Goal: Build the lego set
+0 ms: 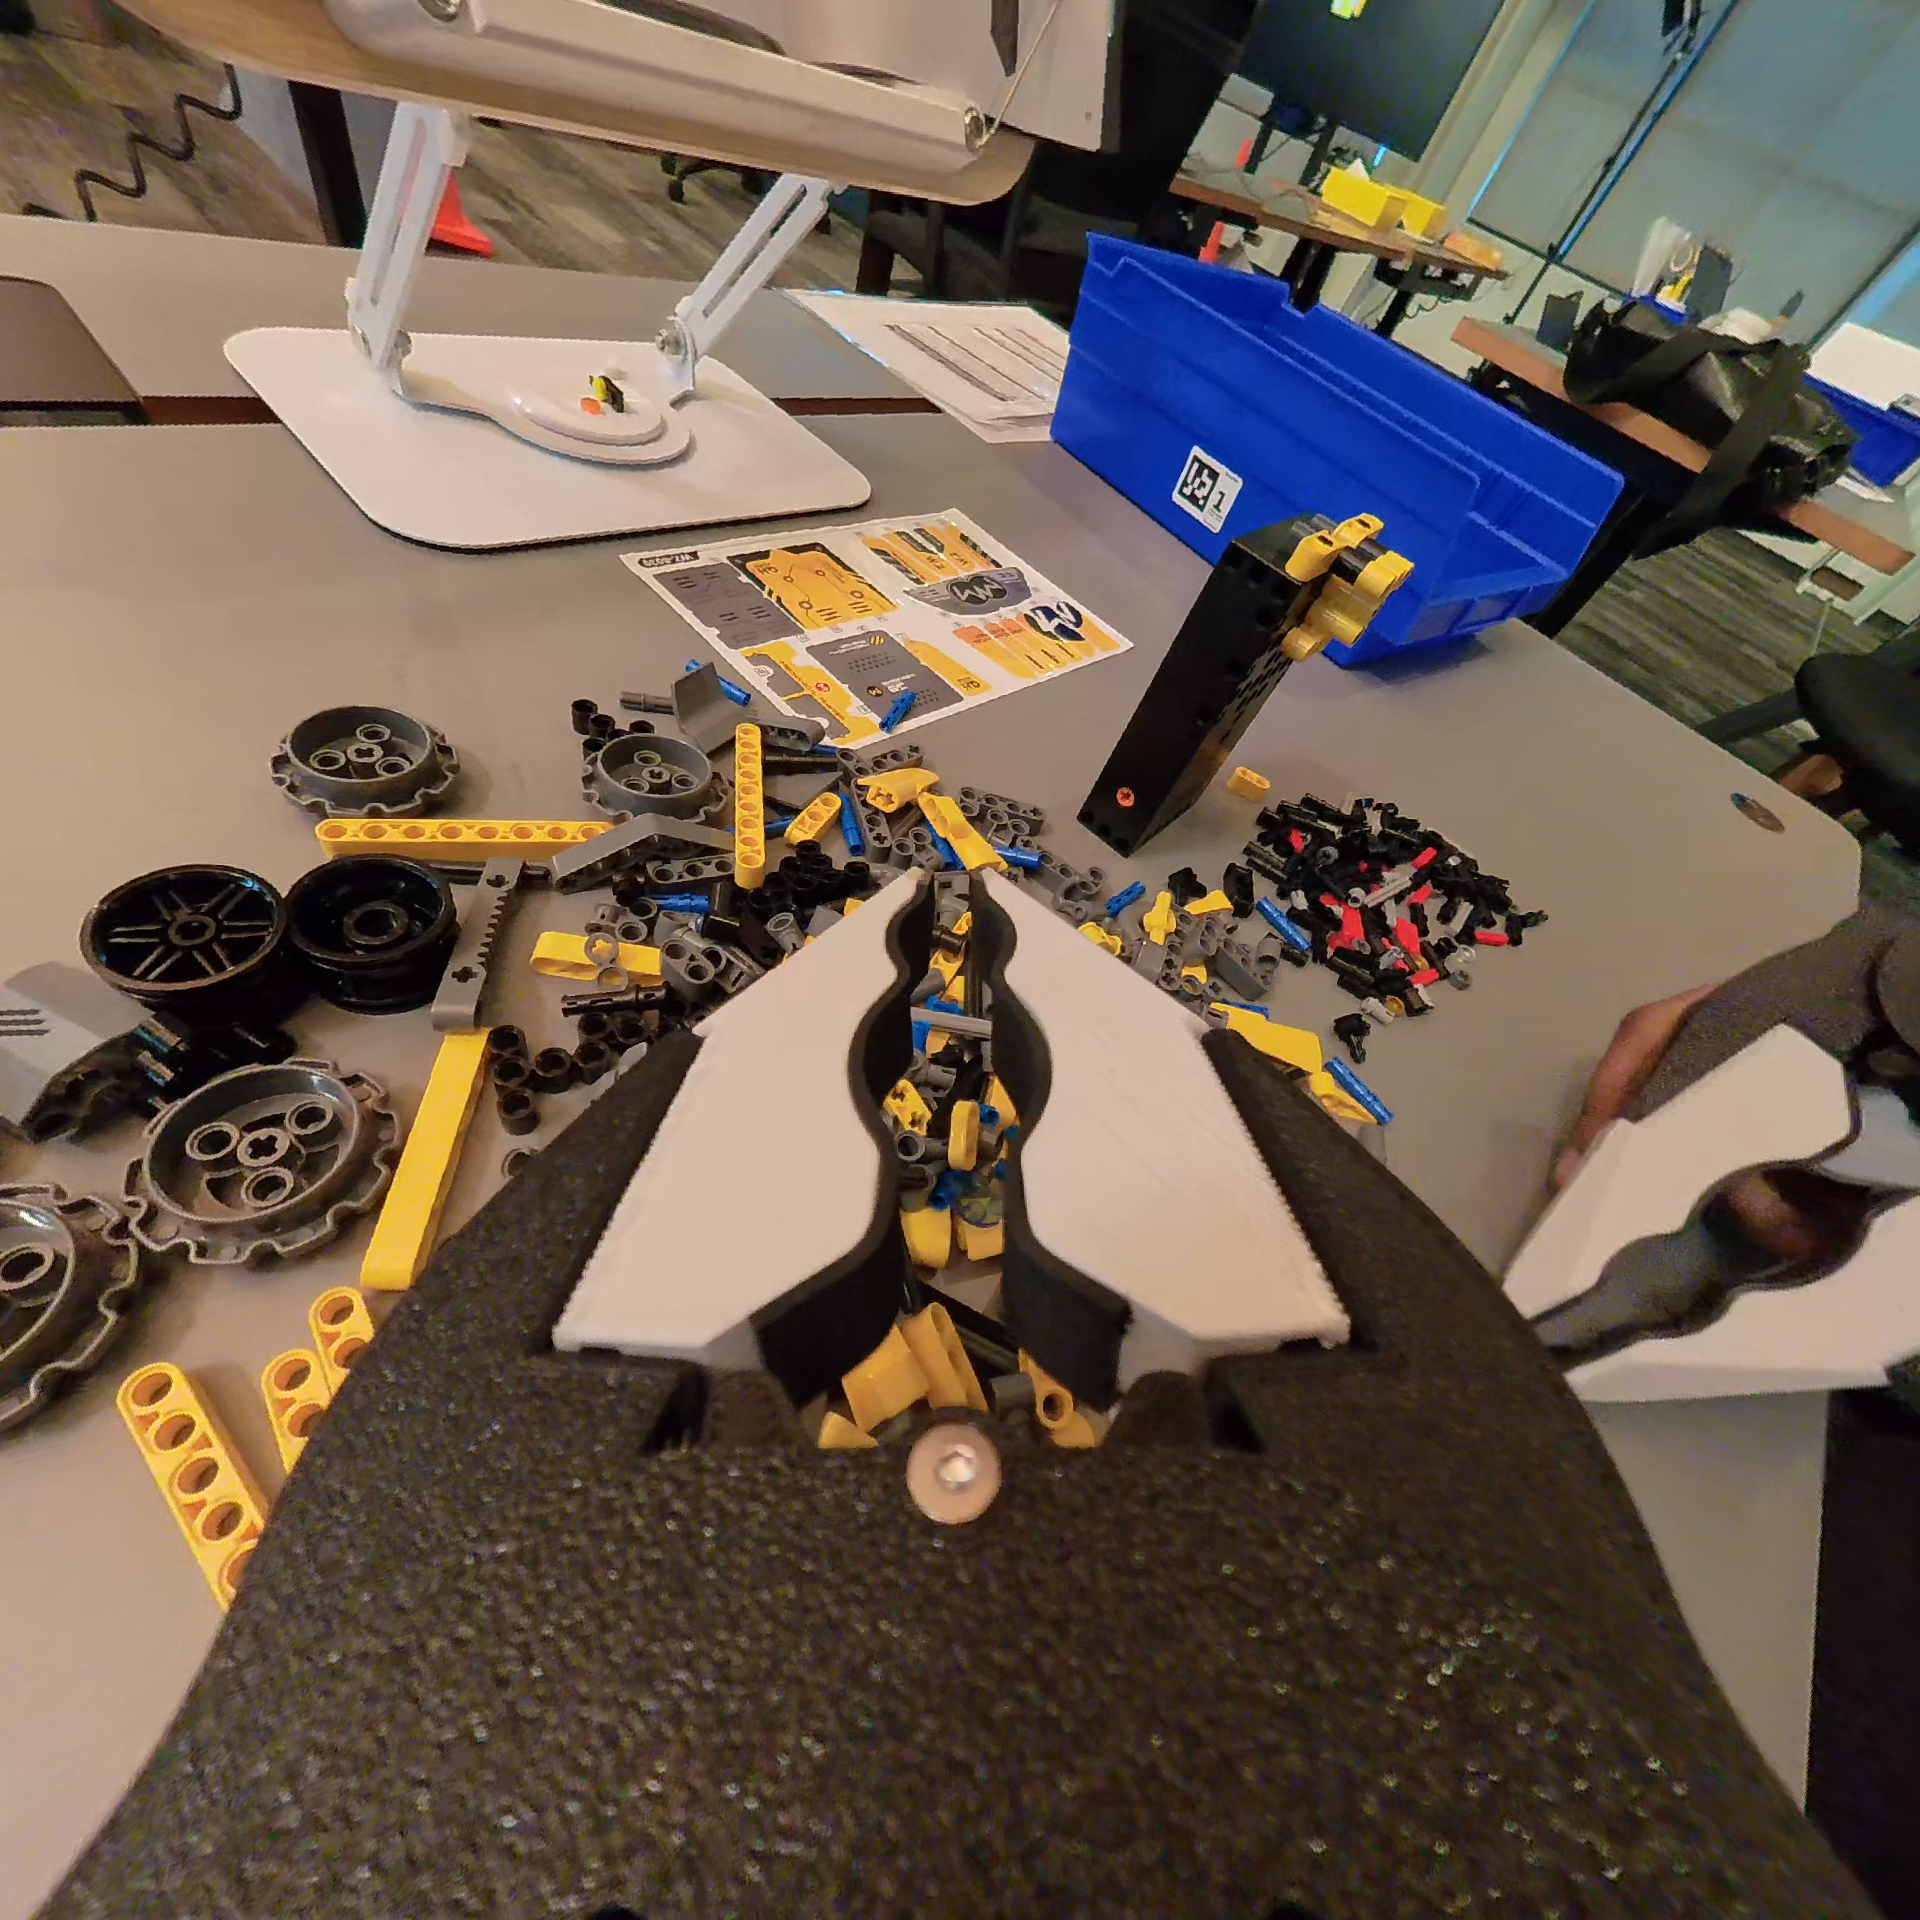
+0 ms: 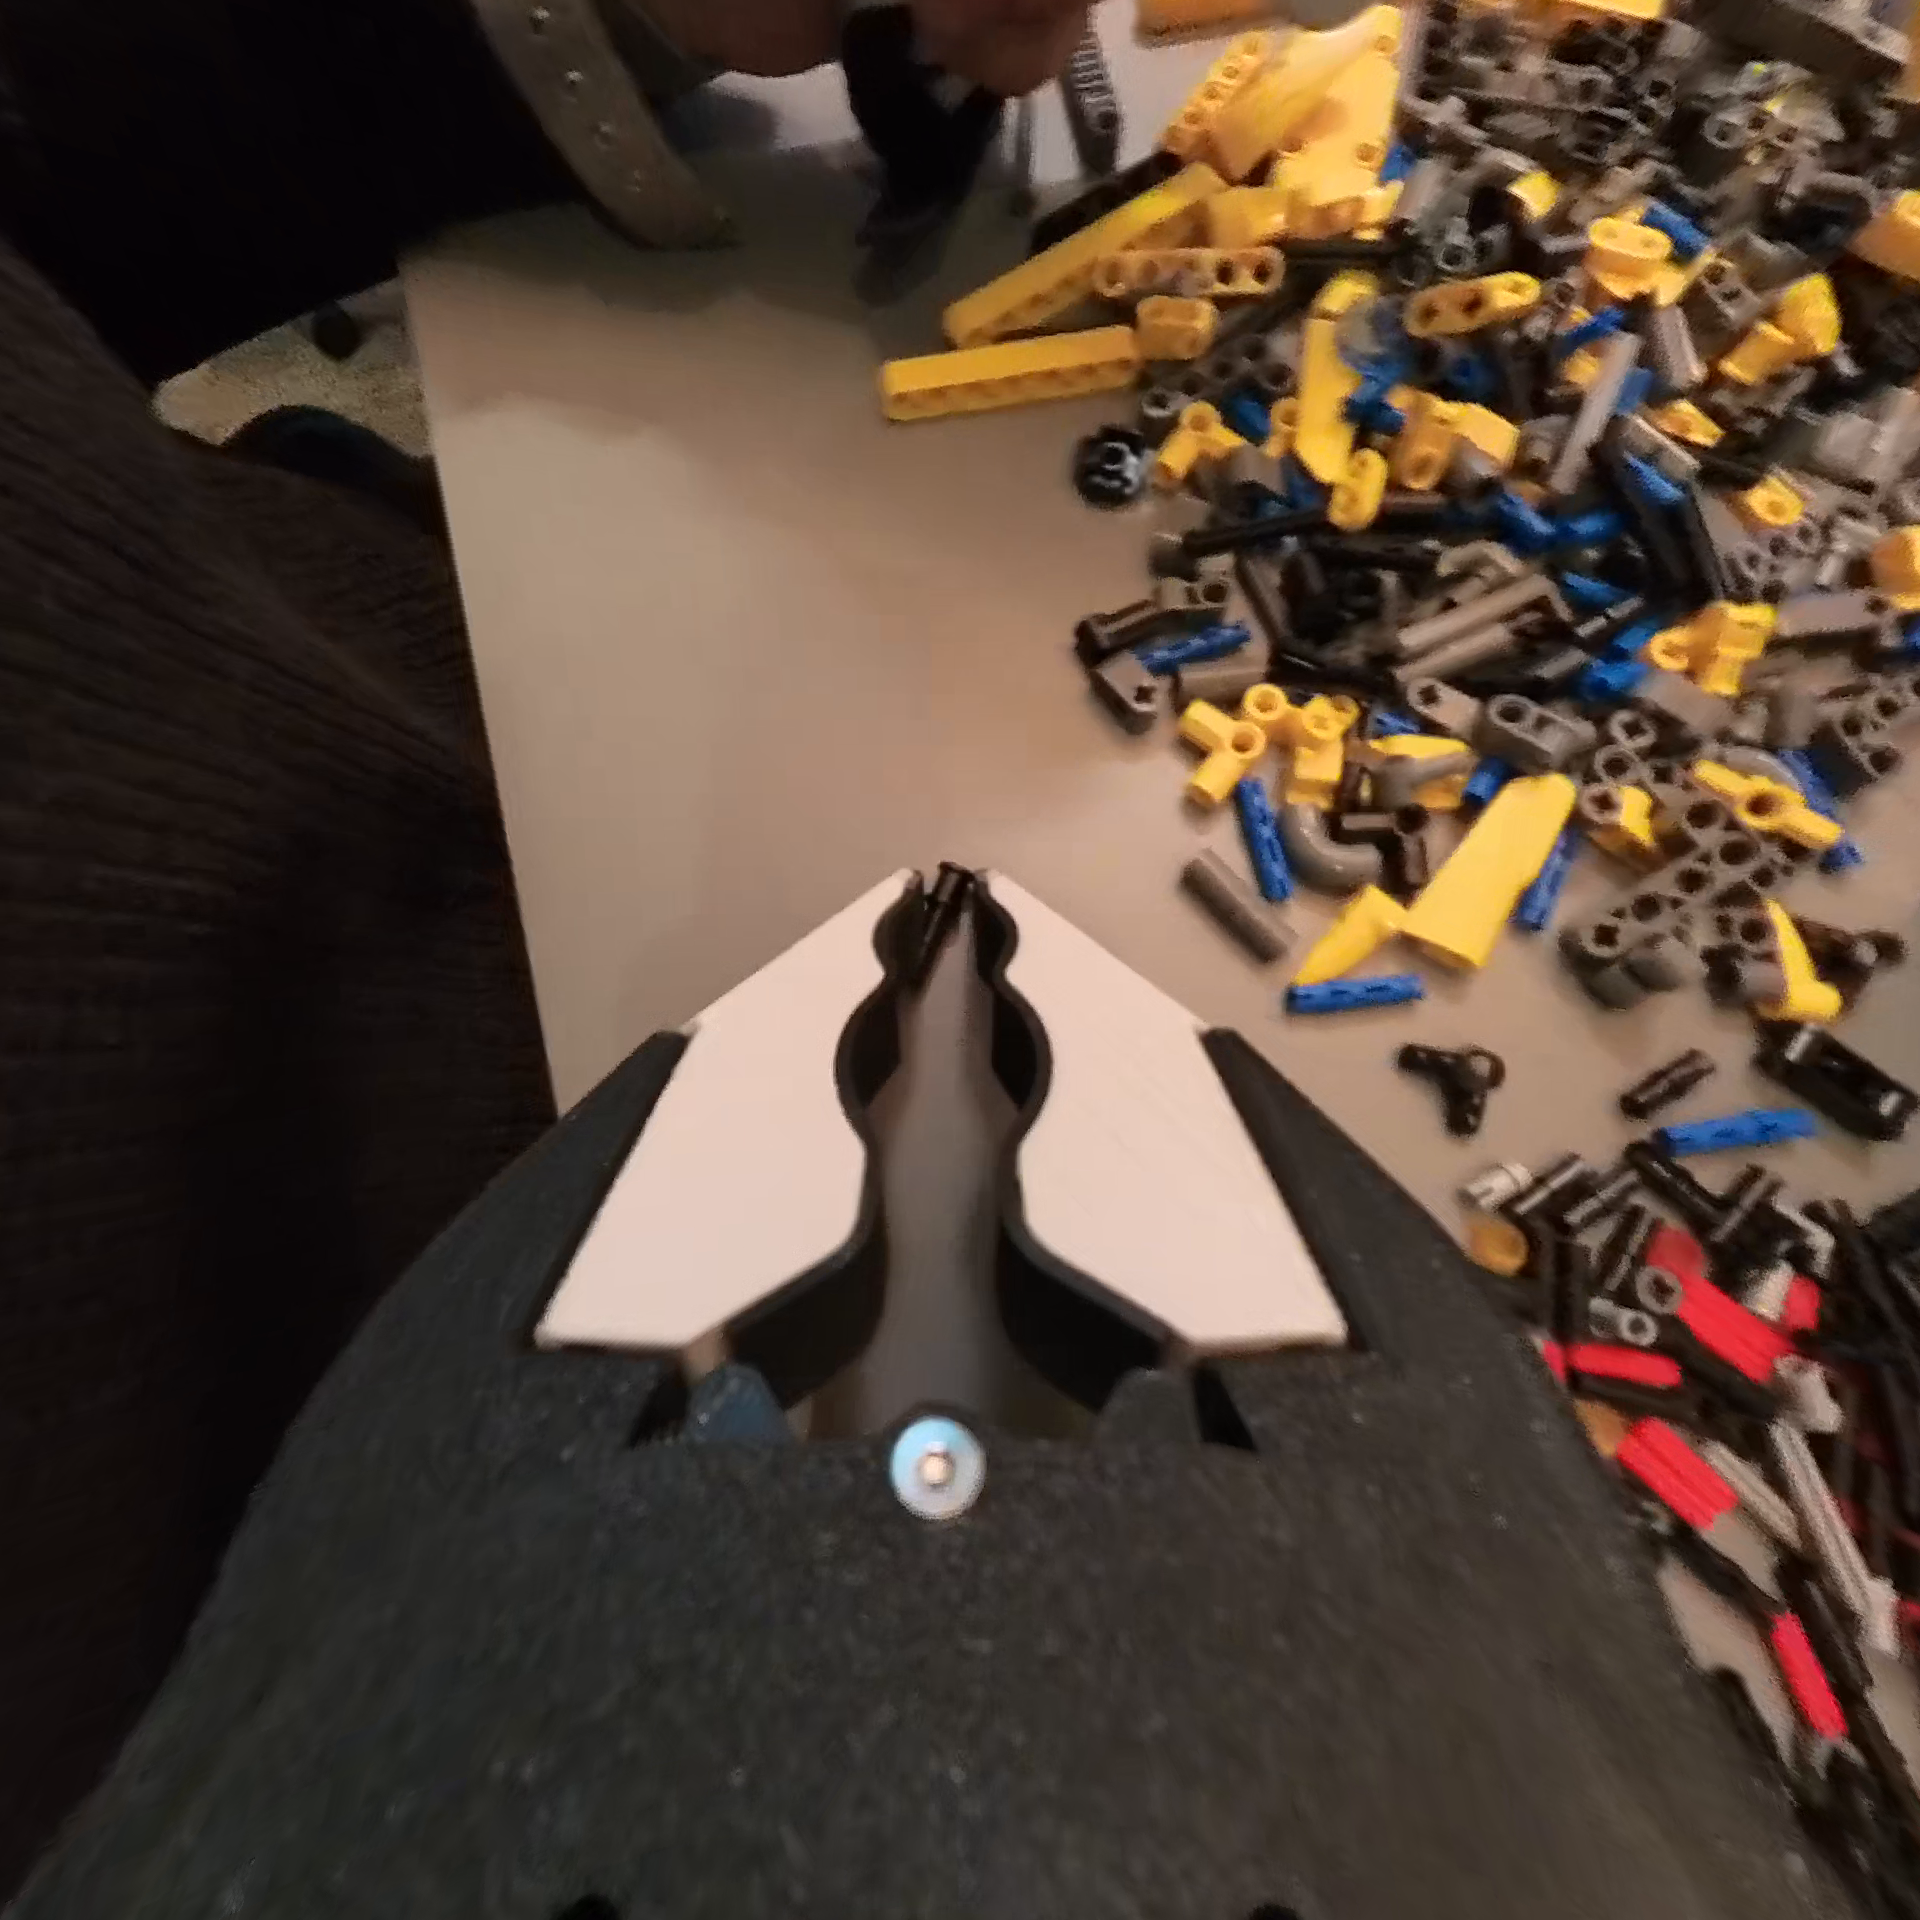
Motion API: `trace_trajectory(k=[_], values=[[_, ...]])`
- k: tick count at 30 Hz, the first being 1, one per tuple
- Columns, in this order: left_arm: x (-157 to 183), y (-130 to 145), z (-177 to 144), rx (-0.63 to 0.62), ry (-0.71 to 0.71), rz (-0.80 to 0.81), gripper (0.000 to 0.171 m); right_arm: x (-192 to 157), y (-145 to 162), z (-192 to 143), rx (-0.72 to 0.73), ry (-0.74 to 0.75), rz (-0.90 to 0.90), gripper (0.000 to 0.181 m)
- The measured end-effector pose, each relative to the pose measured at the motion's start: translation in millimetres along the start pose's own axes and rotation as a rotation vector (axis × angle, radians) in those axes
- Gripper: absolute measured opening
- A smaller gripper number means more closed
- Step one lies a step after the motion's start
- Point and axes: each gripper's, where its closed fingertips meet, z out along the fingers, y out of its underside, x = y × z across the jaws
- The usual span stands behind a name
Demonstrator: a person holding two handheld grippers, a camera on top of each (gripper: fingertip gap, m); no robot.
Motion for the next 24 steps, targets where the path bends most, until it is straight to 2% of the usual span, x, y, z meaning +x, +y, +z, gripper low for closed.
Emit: trace_trajectory(k=[3, 20, 24], values=[[0.7, 0.5, 0.2, -0.003, 0.0, 0.006, 0.006, -3.3, -1.6, 1.7, 0.002, 0.008, -0.047, 0.008], [-1.9, -3.0, -1.6, 0.017, -0.01, 0.0, 0.005, -2.9, -3.8, 3.5, 0.021, 0.022, -0.024, 0.009], [-2.6, -3.5, -2.0, 0.02, -0.011, -0.003, 0.005, -1.4, -5.0, 4.4, 0.022, 0.027, -0.02, 0.014]])
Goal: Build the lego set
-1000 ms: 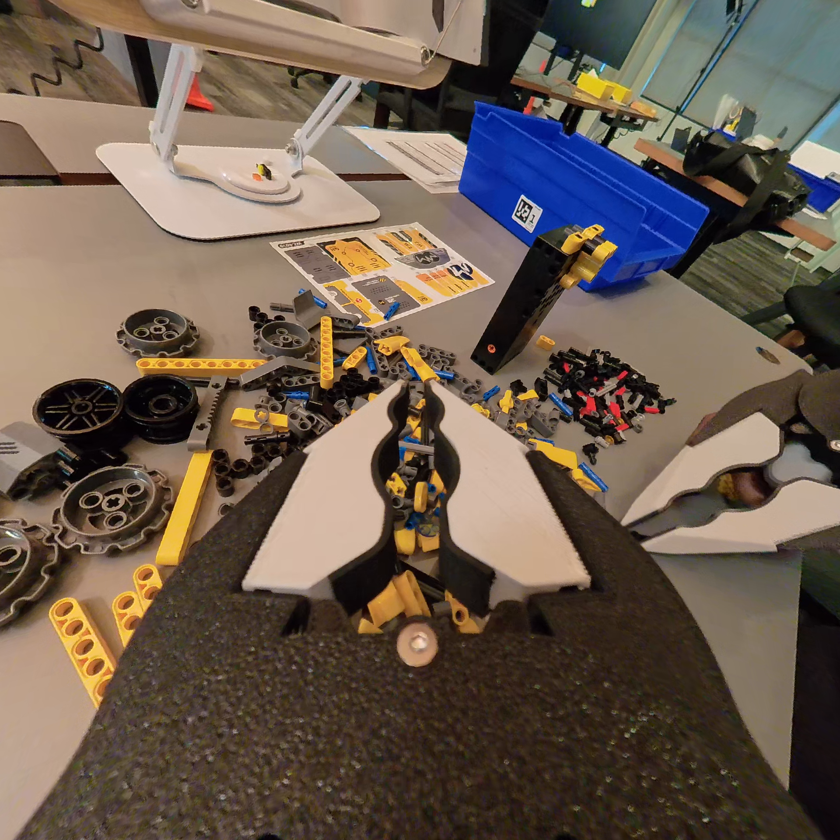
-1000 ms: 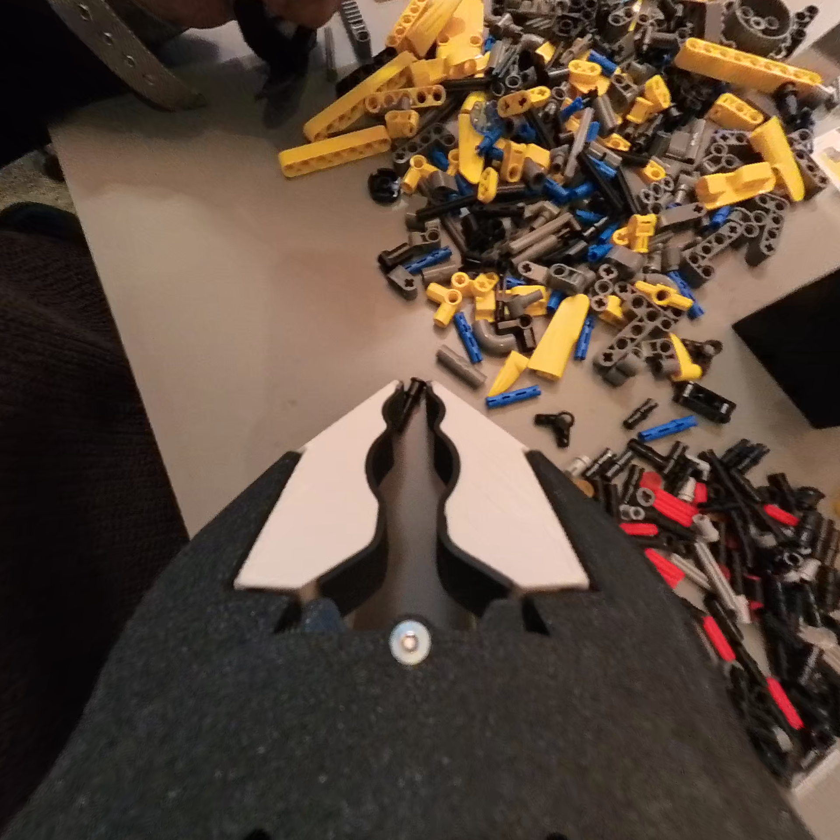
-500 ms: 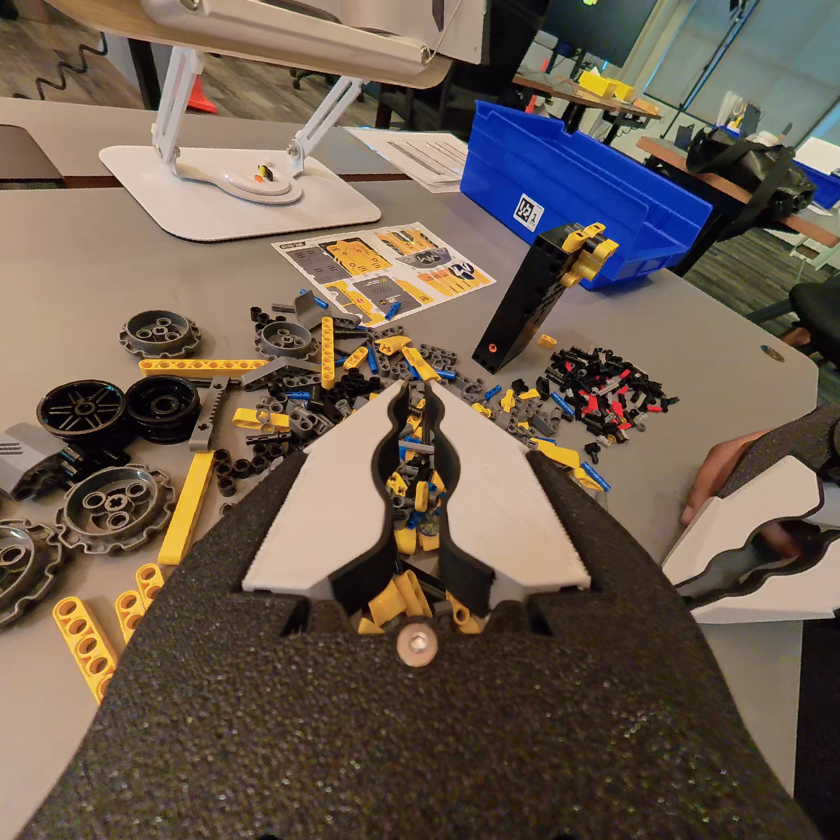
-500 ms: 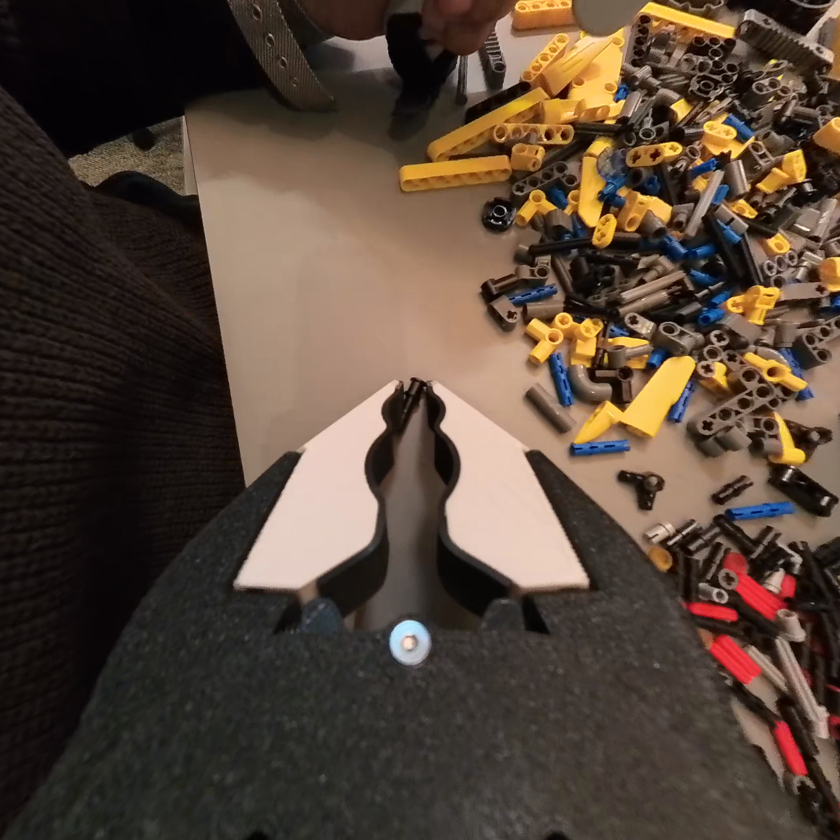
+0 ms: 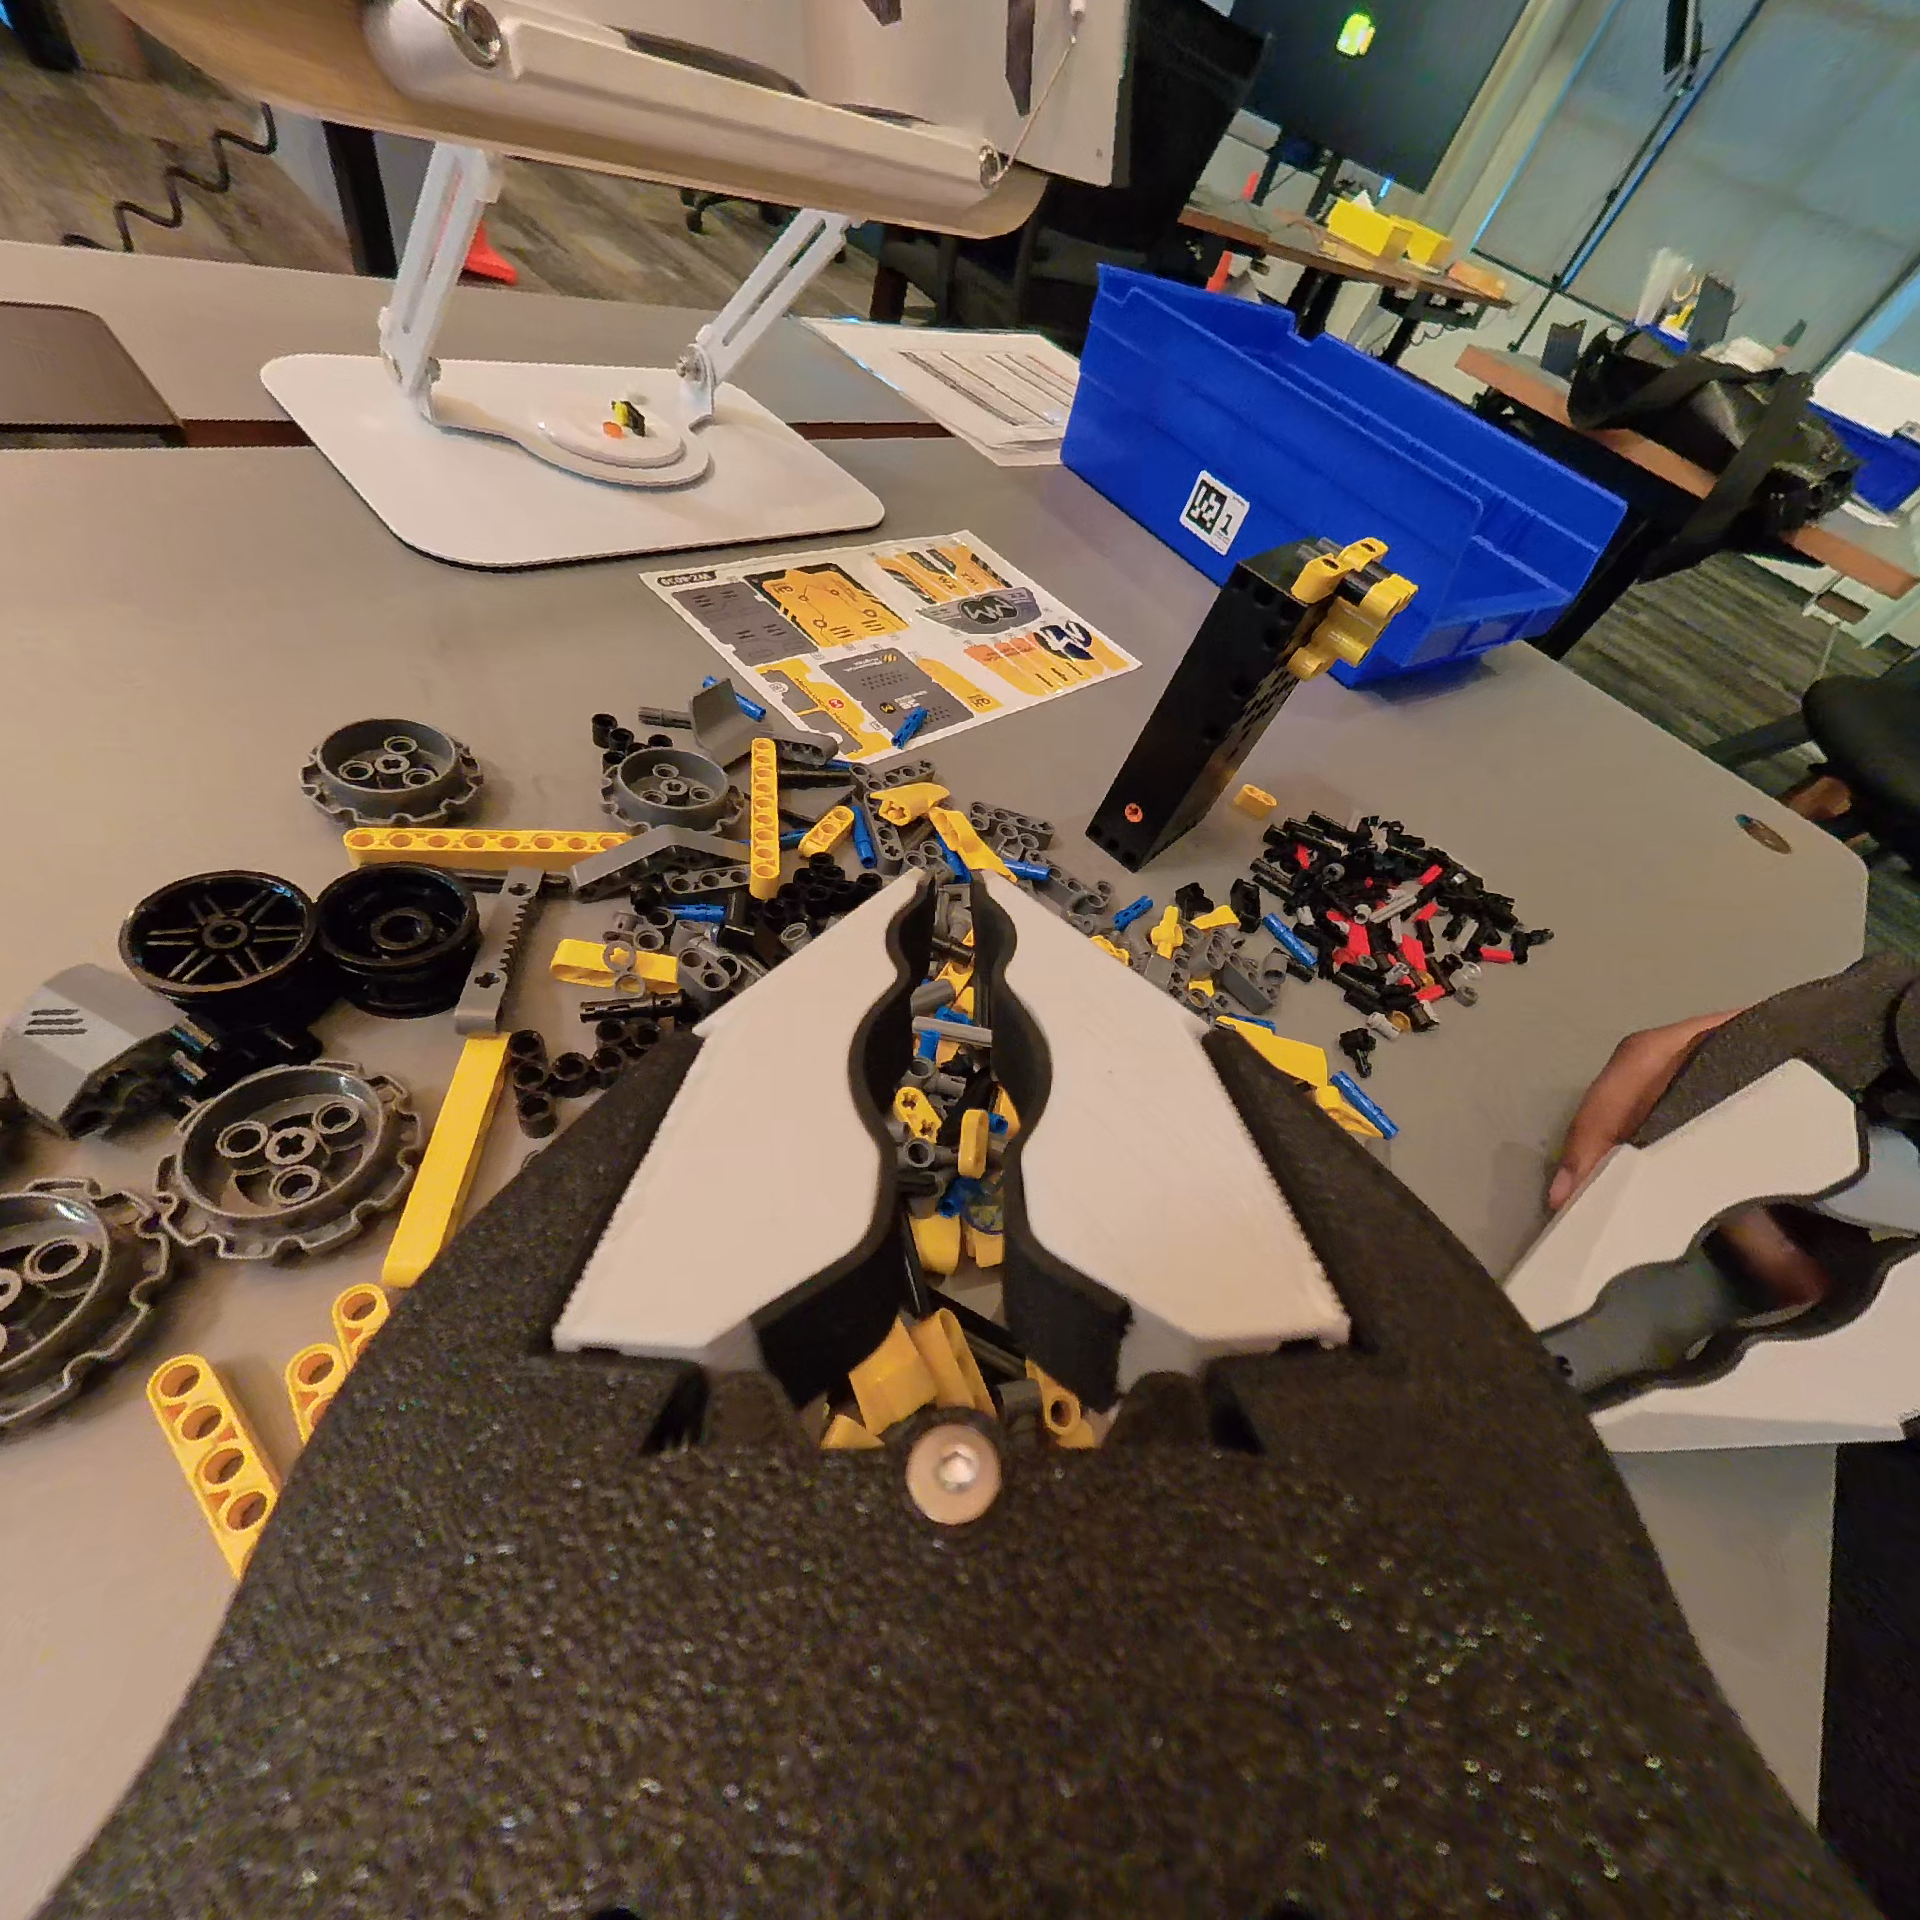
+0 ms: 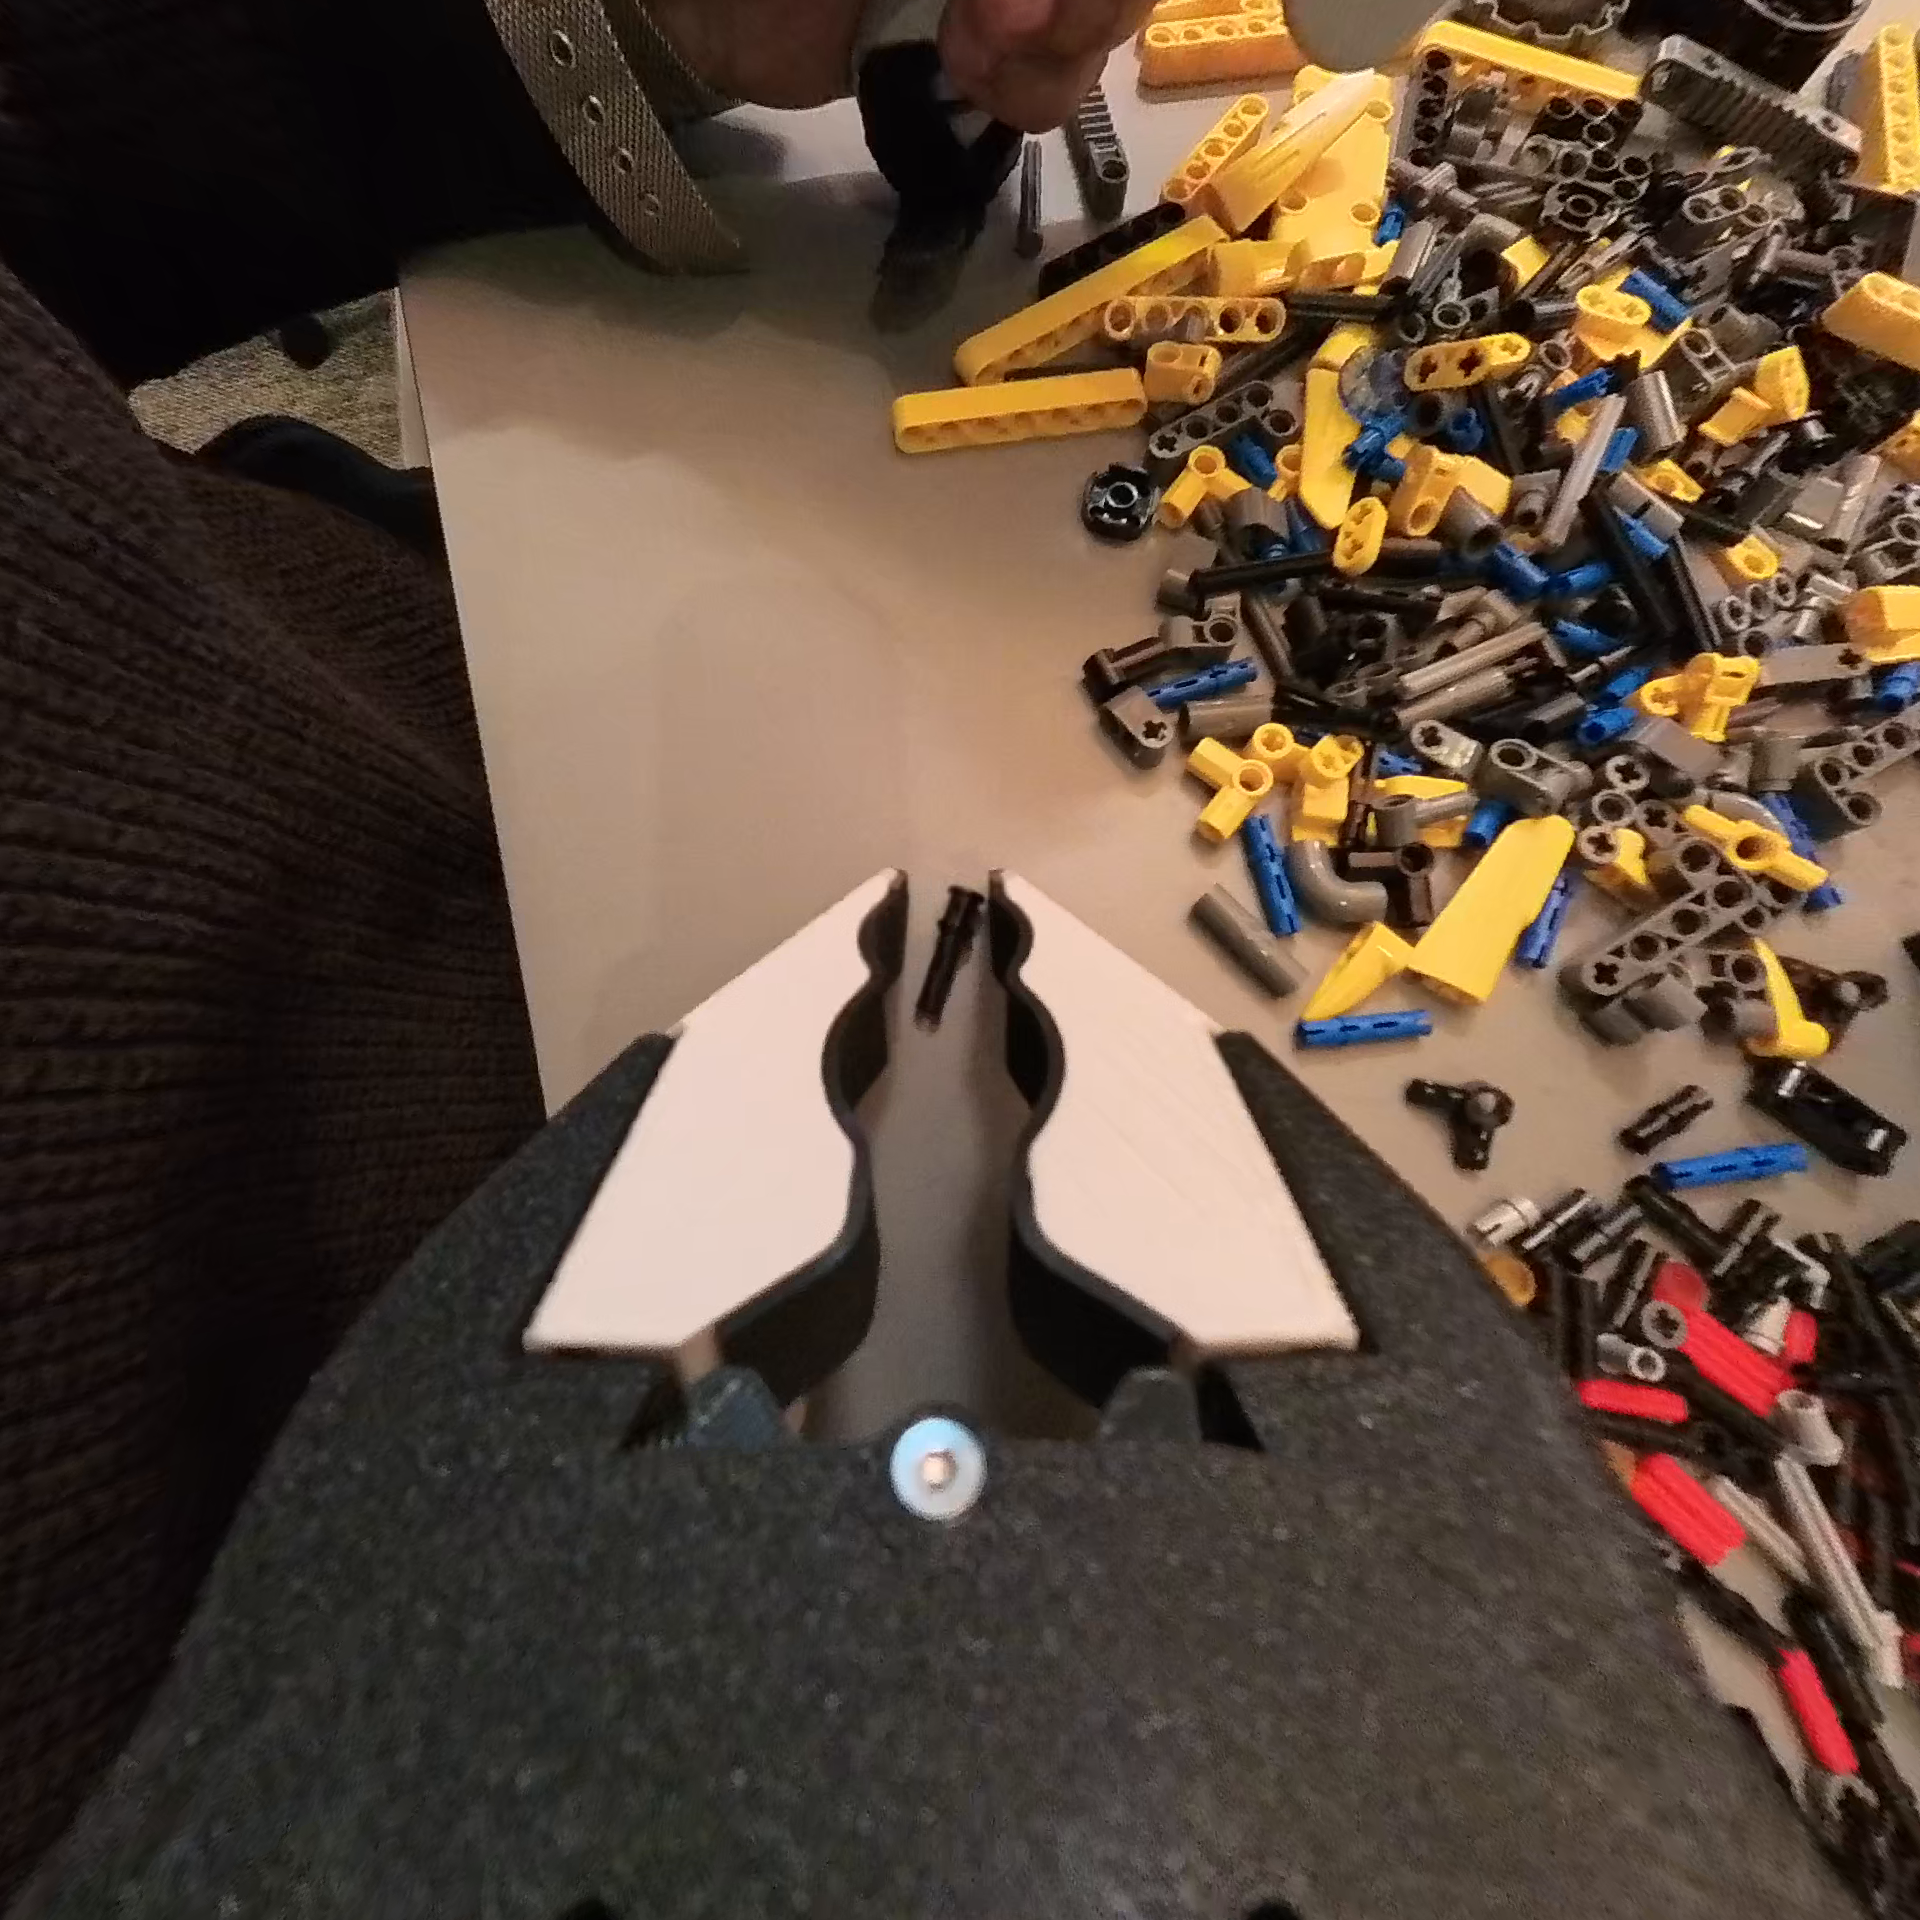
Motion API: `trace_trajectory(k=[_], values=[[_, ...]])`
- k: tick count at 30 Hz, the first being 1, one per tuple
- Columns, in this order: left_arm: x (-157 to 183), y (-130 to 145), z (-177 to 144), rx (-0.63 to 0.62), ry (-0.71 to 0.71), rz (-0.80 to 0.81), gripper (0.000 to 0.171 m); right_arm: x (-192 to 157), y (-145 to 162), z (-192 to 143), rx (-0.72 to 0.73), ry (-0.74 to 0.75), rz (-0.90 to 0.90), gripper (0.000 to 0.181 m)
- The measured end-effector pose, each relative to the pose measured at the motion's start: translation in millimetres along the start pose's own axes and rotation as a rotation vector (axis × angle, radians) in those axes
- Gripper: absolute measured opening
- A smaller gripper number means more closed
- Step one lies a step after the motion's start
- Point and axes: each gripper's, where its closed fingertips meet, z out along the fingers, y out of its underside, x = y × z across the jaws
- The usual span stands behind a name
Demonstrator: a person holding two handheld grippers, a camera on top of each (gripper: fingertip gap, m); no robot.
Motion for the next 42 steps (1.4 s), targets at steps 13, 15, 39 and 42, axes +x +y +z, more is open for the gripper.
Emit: trace_trajectory(k=[13, 15, 39, 42], values=[[-1, -2, -1, 0.012, 0.0, -0.006, 0.005, 6, -2, -1, 0.008, 0.013, 0.034, 0.02], [-1, -2, -1, 0.013, 0.0, -0.007, 0.005, 7, -3, -2, 0.013, 0.016, 0.034, 0.02], [-13, -13, -9, 0.077, -0.048, -0.036, 0.006, 143, -63, -126, 0.493, 0.329, 0.353, 0.025], [-16, -15, -10, 0.085, -0.056, -0.039, 0.006, 133, -85, -116, 0.514, 0.187, 0.268, 0.025]])
